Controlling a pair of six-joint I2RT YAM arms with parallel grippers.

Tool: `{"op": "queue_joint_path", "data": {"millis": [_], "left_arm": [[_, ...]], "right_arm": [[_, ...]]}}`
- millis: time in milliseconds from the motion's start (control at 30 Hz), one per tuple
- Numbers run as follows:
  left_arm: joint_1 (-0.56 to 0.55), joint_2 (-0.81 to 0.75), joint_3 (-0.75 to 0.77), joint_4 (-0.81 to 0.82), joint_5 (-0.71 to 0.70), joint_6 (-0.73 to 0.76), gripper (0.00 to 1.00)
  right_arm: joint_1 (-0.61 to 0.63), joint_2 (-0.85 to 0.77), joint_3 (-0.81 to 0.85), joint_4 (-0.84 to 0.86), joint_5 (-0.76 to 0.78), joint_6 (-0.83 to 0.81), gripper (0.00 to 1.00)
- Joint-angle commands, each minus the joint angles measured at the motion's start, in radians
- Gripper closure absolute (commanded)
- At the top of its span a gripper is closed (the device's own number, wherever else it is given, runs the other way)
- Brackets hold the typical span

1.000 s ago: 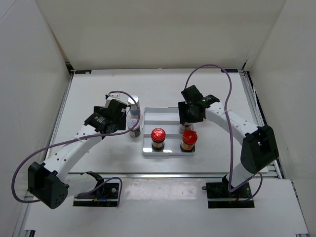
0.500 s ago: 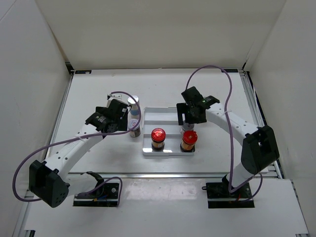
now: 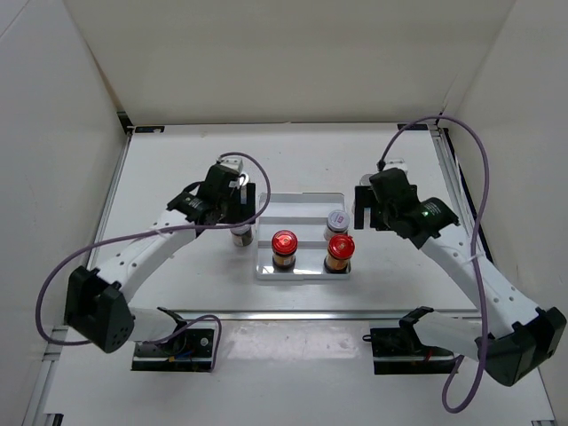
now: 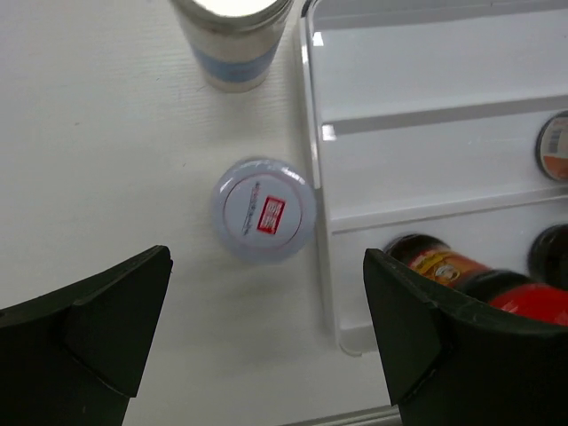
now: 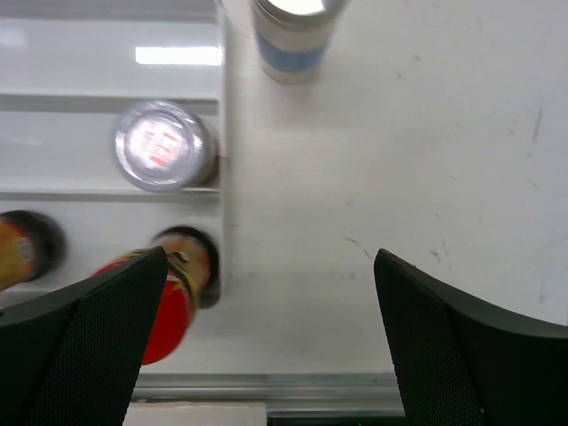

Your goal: Organize the condiment bottles

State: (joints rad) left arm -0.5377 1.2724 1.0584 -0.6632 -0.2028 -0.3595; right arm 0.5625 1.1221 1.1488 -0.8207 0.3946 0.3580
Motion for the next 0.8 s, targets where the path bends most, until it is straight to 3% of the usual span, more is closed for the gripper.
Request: {"op": "queue_joint_path", "data": {"millis": [0,300,400,533,567,633,767], "left_arm": [[0.004,0.097,0.038,0.065,0.059,-0.003,0.0],[0.013,0.214,0.048,0.074,0.059,-0.025,0.0],[0.024,0.214,0.038,0.074,0.048,-0.035,0.08],[0.024,0.174,0.038,0.074,0.048,-0.035,0.35],[0.024,0.159,0.052,0.074,0.048,-0.035,0.47],[0.024,0.144,0.078,0.074,0.058,-0.035,0.62],[0.013,0.087,0.147,0.074,0.077,-0.061,0.7]], "right_arm": [[-0.006,0.015,-0.061,-0.084,0.118,0.048,0.0],[-0.006,-0.062,-0.116,-0.121,0.185,0.134,0.0],[-0.006,-0.071,-0.116,-0.121,0.185,0.134,0.0],[-0.006,-0.071,-0.074,-0.196,0.116,0.134,0.0],[-0.006,-0.071,-0.055,-0.222,0.106,0.134,0.0],[-0.006,-0.083,0.007,-0.3,0.093,0.125,0.0],[-0.006,-0.171,0.058,-0.356,0.131,0.093,0.0]]}}
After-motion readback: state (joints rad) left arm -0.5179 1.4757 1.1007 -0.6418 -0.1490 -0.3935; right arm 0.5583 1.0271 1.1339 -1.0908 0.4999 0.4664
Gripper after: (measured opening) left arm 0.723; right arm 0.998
